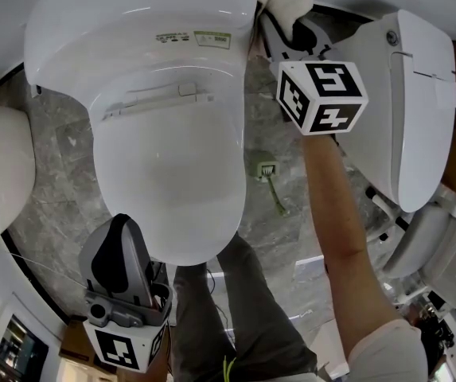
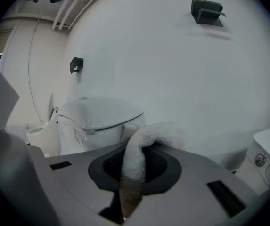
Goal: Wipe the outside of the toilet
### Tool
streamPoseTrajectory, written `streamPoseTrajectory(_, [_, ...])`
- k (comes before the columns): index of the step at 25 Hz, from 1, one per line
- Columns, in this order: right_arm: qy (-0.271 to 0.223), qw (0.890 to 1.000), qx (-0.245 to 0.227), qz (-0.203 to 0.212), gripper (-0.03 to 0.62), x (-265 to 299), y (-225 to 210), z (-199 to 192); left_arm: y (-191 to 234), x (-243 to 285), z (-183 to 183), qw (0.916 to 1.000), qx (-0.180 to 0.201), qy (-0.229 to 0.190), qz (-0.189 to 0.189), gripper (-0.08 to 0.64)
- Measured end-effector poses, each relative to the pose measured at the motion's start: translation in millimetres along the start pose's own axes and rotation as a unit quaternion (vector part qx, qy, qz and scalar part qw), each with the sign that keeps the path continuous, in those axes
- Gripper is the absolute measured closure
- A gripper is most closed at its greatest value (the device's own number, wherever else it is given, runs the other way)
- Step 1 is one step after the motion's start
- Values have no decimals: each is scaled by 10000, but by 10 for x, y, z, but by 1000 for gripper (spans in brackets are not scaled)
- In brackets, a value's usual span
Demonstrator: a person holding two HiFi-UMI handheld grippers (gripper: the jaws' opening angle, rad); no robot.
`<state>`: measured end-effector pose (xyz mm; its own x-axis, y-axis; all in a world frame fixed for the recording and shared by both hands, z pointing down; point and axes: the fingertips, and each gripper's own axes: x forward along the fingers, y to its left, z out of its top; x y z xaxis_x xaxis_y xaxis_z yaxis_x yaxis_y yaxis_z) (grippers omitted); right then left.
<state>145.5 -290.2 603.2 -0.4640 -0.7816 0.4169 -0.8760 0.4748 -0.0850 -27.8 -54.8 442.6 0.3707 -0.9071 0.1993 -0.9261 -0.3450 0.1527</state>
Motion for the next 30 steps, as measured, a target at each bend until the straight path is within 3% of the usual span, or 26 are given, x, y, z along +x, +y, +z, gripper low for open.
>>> streamPoseTrajectory(20, [117, 9995, -190, -230, 522, 187, -48, -292, 107, -40, -264, 9999, -116, 55, 94, 543])
streamPoseTrajectory(30, [172, 9992, -215, -304, 522, 272, -80, -473, 81, 32, -353, 9999, -116, 25, -55, 543])
